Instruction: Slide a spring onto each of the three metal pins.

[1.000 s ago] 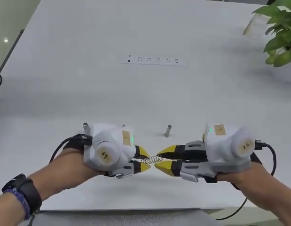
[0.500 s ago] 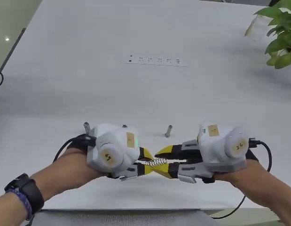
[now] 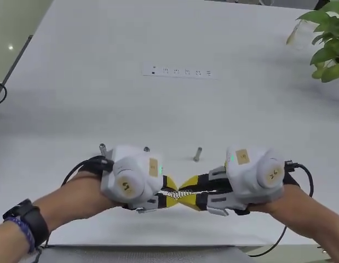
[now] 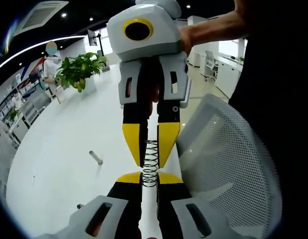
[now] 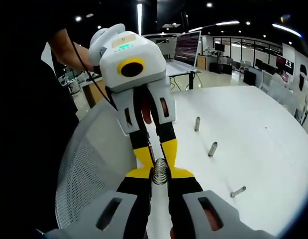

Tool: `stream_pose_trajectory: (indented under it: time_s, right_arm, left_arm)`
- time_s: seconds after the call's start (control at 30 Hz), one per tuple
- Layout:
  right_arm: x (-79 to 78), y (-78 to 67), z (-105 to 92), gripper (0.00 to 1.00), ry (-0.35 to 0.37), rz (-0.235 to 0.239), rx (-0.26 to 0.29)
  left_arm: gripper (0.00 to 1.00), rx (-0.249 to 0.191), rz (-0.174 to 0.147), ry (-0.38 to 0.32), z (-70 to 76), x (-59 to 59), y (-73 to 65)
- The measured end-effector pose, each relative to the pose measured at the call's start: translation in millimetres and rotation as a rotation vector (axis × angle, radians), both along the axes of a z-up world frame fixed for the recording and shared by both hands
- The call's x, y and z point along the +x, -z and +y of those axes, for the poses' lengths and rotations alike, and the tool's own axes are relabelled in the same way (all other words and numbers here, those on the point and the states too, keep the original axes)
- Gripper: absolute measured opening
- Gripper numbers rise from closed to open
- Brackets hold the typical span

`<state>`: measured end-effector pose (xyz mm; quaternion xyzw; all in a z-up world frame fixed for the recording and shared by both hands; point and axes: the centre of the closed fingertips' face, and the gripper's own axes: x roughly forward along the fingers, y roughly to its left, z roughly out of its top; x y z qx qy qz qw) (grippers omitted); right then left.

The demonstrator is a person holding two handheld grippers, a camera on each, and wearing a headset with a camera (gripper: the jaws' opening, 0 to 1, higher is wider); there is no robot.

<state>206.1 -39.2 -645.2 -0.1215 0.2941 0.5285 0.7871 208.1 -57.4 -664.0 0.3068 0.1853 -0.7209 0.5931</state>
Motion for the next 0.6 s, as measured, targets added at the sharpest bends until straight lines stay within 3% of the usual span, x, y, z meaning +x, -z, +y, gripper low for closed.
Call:
stream_pose_trajectory:
  time_s: [0.2, 0.4, 0.6]
  right_arm:
    - [-0.6, -0.1, -0.4, 0.09, 0.002, -0.005, 0.000]
    - [-2.3, 0.6, -1.0, 0.09, 0.014, 0.004, 0.009]
    - [-5.6, 2.0, -2.9, 0.09, 0.020, 0.012, 0.012]
  left_arm:
    - [0.03, -0.002, 0.004, -0.004, -0.6, -0.8, 0.1]
    - [0.06, -0.015, 0.045, -0.055, -0.1, -0.3, 3.8]
    - [0.10, -0.019, 0.065, -0.078, 3.1, -3.7, 6.1]
